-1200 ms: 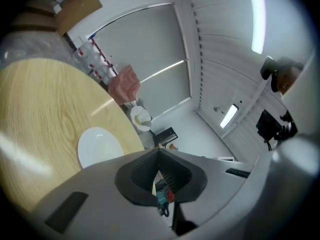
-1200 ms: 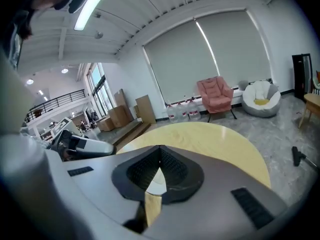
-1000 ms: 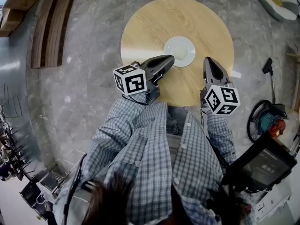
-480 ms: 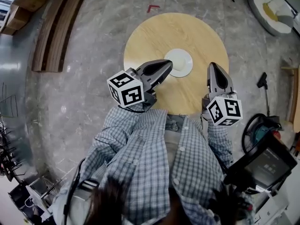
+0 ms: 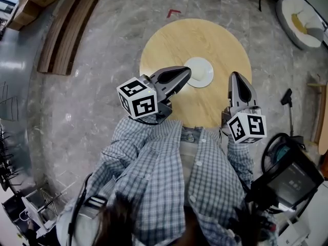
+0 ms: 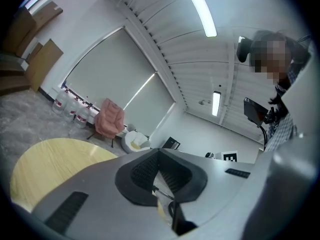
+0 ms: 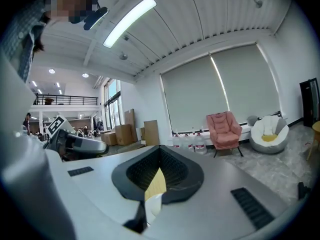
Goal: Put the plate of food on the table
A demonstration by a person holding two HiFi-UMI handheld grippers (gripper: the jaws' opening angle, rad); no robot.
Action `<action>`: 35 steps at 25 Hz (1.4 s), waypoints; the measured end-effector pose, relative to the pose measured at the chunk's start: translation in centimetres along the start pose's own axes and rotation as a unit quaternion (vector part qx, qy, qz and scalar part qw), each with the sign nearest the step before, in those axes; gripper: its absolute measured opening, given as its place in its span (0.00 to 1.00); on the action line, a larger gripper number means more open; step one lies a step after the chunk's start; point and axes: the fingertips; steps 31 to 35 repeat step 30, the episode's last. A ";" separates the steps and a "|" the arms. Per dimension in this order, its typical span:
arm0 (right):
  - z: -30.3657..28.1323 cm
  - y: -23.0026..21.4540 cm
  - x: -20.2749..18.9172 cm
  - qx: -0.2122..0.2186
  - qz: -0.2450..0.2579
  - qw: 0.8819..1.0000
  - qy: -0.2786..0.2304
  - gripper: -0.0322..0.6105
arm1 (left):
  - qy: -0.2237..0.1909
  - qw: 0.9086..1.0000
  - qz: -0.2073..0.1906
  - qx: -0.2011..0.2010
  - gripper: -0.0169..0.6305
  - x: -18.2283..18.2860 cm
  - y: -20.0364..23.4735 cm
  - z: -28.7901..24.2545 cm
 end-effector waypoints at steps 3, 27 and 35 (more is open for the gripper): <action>0.1 0.1 -0.2 0.000 0.000 1.000 0.003 0.06 | 0.003 1.000 0.001 0.002 0.04 -0.1 0.1 0.2; 0.4 -0.1 -1.5 0.001 0.008 1.000 0.027 0.06 | 0.031 0.999 -0.009 0.001 0.04 -1.6 -0.1 -0.4; 0.3 -0.1 -1.5 0.003 0.009 1.000 0.029 0.06 | 0.033 0.999 -0.014 0.000 0.04 -1.6 -0.2 -0.5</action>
Point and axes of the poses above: the fingertips, and each gripper's own axes: z backward along the fingers, y to its left, x out of its top, and after that the axes turned 15 degrees about -y, right-handed
